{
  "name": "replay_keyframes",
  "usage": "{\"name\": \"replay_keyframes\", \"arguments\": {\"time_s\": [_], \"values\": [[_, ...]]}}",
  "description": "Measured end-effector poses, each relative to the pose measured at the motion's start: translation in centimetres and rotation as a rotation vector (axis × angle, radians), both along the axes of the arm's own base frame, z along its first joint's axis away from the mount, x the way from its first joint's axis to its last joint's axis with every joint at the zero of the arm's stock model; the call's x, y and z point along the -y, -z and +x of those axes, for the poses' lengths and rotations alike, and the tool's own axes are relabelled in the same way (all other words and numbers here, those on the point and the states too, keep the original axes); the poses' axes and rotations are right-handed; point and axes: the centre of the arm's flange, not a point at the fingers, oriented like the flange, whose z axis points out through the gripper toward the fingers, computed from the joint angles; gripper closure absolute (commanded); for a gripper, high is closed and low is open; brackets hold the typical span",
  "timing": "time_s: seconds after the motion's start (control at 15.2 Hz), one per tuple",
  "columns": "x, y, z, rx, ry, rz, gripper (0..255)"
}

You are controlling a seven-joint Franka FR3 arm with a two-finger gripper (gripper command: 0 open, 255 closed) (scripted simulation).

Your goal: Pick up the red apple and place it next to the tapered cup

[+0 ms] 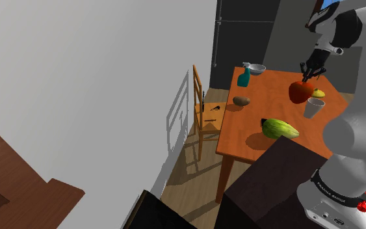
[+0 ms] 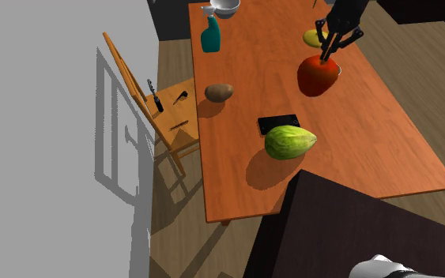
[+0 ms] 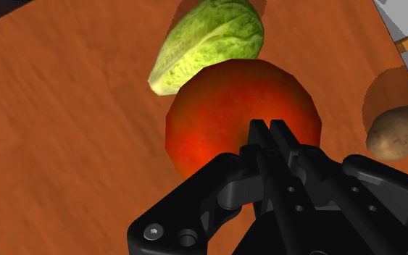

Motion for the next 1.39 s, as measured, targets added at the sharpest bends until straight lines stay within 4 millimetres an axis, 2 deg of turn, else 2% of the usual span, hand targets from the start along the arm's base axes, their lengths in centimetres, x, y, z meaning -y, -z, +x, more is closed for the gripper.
{"name": "replay_keyframes", "arguments": {"time_s": [0.26, 0.46, 0.79, 1.39], "values": [[4.8, -0.4, -2.4, 0.000, 0.000, -0.001, 255], [8.1, 0.0, -4.2, -0.001, 0.000, 0.000, 255], [9.0, 2.1, -4.5, 0.000, -0.001, 0.001, 255], [9.0, 6.8, -4.7, 0.000, -0.002, 0.001, 255]]}}
